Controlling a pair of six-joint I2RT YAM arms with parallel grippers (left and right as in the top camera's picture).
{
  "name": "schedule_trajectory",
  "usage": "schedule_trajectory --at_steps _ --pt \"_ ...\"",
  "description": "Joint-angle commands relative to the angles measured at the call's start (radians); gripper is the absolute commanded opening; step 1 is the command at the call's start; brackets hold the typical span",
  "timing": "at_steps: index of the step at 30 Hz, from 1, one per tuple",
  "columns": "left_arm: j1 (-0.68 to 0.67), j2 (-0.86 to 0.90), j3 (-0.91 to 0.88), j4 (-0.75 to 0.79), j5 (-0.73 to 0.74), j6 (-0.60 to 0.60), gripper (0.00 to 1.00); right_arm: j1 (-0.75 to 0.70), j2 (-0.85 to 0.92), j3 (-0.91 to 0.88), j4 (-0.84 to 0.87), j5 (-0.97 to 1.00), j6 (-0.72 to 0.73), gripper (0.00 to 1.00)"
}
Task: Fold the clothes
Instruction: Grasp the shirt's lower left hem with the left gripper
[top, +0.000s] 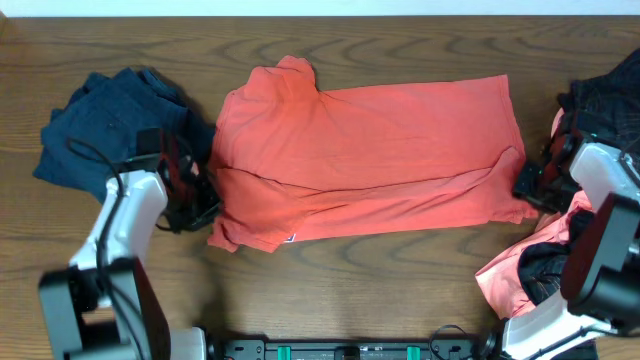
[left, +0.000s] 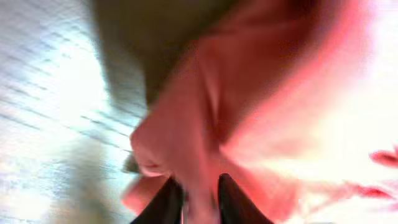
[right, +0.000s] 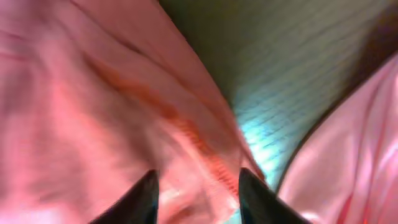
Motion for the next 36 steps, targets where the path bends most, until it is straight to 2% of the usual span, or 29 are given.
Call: schedule_trajectory --at_steps 1,4,6,8,15,18,22,24,27,30,36 --pt "-0.077 -0.102 0.002 -0.003 -0.022 0.042 0.29 0.003 -0.109 0.007 0.005 -0.109 -0.056 0.48" --pt "-0.156 -0.166 0.002 0.001 -0.049 0.064 0.31 0.003 -0.157 0.007 -0.001 -0.161 -0.08 0.46" --pt "-0.22 -0.182 0.002 0.004 -0.102 0.071 0.42 0.004 -0.175 0.007 -0.006 -0.189 -0.08 0.46" --pt "-0.287 -0.175 0.001 0.005 -0.146 0.071 0.45 0.003 -0.183 0.007 -0.01 -0.201 -0.08 0.45" --pt "-0.496 -0.062 0.001 0.04 -0.155 0.071 0.46 0.003 -0.183 0.007 -0.033 -0.201 -0.08 0.45" --pt "-0.561 0.014 0.001 0.061 -0.205 0.07 0.46 0.003 -0.183 0.007 -0.038 -0.201 -0.08 0.45" --pt "-0.599 0.101 0.001 0.083 -0.29 0.07 0.46 0.003 -0.183 0.007 -0.045 -0.201 -0.08 0.44" --pt "-0.598 0.13 0.001 0.096 -0.288 0.069 0.45 0.003 -0.183 0.007 -0.045 -0.201 -0.08 0.44" --pt "-0.598 0.142 0.002 0.098 -0.288 0.07 0.31 0.003 -0.183 0.007 -0.045 -0.201 -0.08 0.44" --pt "-0.598 0.133 0.012 0.09 -0.288 0.071 0.08 0.003 -0.183 0.007 -0.045 -0.201 -0.08 0.44" --pt "-0.597 0.055 0.053 0.058 -0.288 0.078 0.06 0.003 -0.183 0.007 -0.045 -0.2 -0.08 0.43"
